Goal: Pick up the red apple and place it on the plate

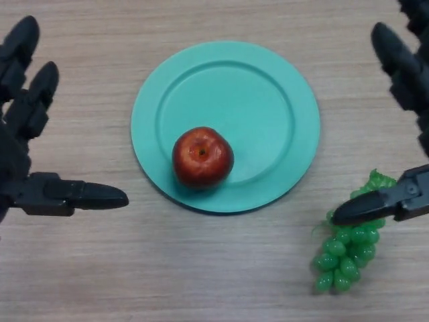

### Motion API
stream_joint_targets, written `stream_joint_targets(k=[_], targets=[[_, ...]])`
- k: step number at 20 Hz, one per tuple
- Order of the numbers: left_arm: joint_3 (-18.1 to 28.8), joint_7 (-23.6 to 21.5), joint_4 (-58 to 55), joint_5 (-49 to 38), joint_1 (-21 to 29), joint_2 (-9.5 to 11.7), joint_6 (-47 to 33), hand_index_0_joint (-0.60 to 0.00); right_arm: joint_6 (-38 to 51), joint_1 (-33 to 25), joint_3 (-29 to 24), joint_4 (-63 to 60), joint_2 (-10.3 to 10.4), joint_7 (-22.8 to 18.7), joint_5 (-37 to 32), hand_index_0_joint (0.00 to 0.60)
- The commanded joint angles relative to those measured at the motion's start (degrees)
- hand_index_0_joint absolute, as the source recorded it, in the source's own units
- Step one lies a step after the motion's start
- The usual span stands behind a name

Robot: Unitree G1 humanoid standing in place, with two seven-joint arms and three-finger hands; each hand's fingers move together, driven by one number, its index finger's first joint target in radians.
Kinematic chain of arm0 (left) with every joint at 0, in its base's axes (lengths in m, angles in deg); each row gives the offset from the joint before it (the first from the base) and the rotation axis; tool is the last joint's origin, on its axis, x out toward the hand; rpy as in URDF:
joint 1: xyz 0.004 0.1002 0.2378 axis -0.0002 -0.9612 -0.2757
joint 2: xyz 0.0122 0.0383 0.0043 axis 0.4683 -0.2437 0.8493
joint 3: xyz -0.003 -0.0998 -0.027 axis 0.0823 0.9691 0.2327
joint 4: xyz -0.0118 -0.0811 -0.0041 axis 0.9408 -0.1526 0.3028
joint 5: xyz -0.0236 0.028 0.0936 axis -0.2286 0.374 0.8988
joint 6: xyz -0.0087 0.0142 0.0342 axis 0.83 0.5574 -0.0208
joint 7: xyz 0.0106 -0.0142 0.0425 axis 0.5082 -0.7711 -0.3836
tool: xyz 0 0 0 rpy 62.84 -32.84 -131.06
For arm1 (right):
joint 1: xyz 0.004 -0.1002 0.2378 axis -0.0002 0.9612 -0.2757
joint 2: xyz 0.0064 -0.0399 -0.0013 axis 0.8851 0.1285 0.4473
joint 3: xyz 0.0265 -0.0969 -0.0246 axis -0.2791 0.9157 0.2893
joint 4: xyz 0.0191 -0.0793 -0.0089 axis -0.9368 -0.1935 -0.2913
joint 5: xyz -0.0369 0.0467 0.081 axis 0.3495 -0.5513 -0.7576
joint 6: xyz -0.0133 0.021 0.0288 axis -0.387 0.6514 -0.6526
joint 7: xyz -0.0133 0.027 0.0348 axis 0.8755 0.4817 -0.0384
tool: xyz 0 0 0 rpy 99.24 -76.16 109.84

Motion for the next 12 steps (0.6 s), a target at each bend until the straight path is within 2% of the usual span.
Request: stream_joint_targets(k=[1,4,7,12], targets=[[3.92,0.77,-3.12,1.52,0.72,1.94,-10.93,0.0,9.04,-1.58,-0.29,2.65,0.09,0.47,4.53,0.0],[0.22,-1.11,-3.39,11.72,0.48,0.52,-15.05,0.0,5.6,-2.23,3.71,4.43,1.39,0.08,9.53,0.0],[0.8,-0.57,-6.1,8.94,0.03,-0.35,-12.7,0.0,4.54,-1.93,3.73,6.03,2.6,1.45,10.01,0.0],[-0.41,0.21,-7.91,7.96,-0.37,-0.81,-10.58,0.0,6.24,0.66,1.27,7.15,2.07,2.24,8.24,0.0]])
